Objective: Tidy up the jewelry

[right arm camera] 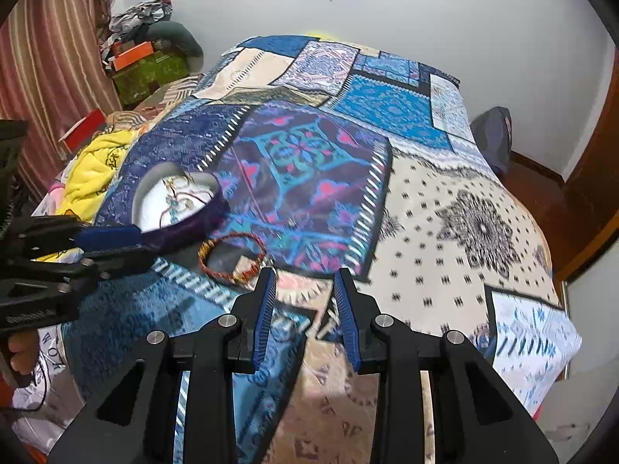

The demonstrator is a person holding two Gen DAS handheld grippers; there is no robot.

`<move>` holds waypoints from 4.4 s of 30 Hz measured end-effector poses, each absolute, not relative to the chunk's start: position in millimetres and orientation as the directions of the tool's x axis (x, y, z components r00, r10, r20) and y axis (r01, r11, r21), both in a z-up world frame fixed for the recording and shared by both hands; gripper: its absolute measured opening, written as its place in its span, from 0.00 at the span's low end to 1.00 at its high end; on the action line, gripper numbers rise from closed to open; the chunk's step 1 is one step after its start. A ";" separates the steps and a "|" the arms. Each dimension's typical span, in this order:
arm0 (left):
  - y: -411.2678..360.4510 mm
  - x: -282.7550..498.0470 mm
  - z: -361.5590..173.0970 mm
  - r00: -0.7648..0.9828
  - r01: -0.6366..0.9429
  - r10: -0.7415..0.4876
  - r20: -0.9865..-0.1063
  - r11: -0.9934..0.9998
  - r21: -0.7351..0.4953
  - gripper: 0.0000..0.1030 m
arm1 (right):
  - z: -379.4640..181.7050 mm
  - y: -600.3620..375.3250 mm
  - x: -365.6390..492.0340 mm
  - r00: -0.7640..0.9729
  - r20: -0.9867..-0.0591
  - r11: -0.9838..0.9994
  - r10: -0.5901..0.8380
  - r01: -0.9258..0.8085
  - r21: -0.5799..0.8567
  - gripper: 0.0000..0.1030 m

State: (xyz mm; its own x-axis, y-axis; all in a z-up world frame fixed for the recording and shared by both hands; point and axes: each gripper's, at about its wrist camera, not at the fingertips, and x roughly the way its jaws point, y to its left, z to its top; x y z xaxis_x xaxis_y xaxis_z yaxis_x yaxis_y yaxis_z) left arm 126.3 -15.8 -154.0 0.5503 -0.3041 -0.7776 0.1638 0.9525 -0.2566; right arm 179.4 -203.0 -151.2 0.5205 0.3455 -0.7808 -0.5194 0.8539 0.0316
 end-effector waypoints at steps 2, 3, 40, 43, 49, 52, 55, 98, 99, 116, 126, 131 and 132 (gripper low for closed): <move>-21.5 131.8 -159.7 0.542 0.150 -0.297 -0.786 0.954 -0.258 0.33 | -155.5 -207.4 178.5 0.511 -0.787 0.856 0.345 -0.515 0.040 0.28; -23.5 134.0 -161.4 0.543 0.142 -0.289 -0.789 0.957 -0.253 0.33 | -157.4 -209.1 177.8 0.507 -0.790 0.857 0.344 -0.513 0.044 0.28; -7.2 127.6 -158.9 0.583 0.056 -0.233 -0.779 0.967 -0.247 0.04 | -212.3 -190.6 172.6 0.399 -0.812 0.827 0.426 -0.537 0.170 0.20; -3.2 123.8 -147.7 0.608 0.052 -0.223 -0.762 0.969 -0.242 0.04 | -209.4 -189.9 173.4 0.389 -0.813 0.825 0.434 -0.535 0.185 0.19; 5.3 116.6 -128.2 0.660 0.040 -0.196 -0.725 0.973 -0.227 0.04 | -193.7 -184.3 172.5 0.409 -0.790 0.819 0.457 -0.540 0.194 0.19; 11.0 113.9 -118.0 0.683 0.033 -0.185 -0.707 0.974 -0.224 0.04 | -180.5 -181.6 172.4 0.432 -0.768 0.814 0.473 -0.547 0.195 0.19; 18.7 111.5 -108.4 0.704 0.022 -0.175 -0.688 0.974 -0.225 0.04 | -164.2 -179.3 172.6 0.462 -0.739 0.811 0.491 -0.552 0.194 0.19; 72.7 156.1 -146.8 0.665 -0.001 -0.164 -0.729 0.976 -0.220 0.04 | -172.3 -84.3 198.1 0.373 -0.743 0.710 0.556 -0.678 0.190 0.20; 73.6 155.4 -146.1 0.665 -0.002 -0.164 -0.728 0.975 -0.222 0.04 | -173.0 -83.6 197.4 0.369 -0.745 0.708 0.555 -0.680 0.190 0.20; 71.4 140.6 -133.3 0.680 -0.011 -0.147 -0.719 0.977 -0.211 0.21 | -156.5 -123.2 197.7 0.428 -0.737 0.759 0.522 -0.628 0.173 0.26; 14.4 134.1 -131.9 0.643 0.138 -0.254 -0.723 0.966 -0.217 0.21 | -161.3 -189.3 205.3 0.495 -0.773 0.859 0.396 -0.498 0.121 0.29; -24.6 141.5 -143.4 0.600 0.217 -0.285 -0.747 0.957 -0.192 0.21 | -164.4 -206.9 203.2 0.500 -0.777 0.874 0.383 -0.469 0.129 0.29; -29.9 144.2 -145.9 0.592 0.226 -0.289 -0.752 0.956 -0.190 0.21 | -164.8 -209.5 202.5 0.500 -0.776 0.875 0.385 -0.466 0.134 0.29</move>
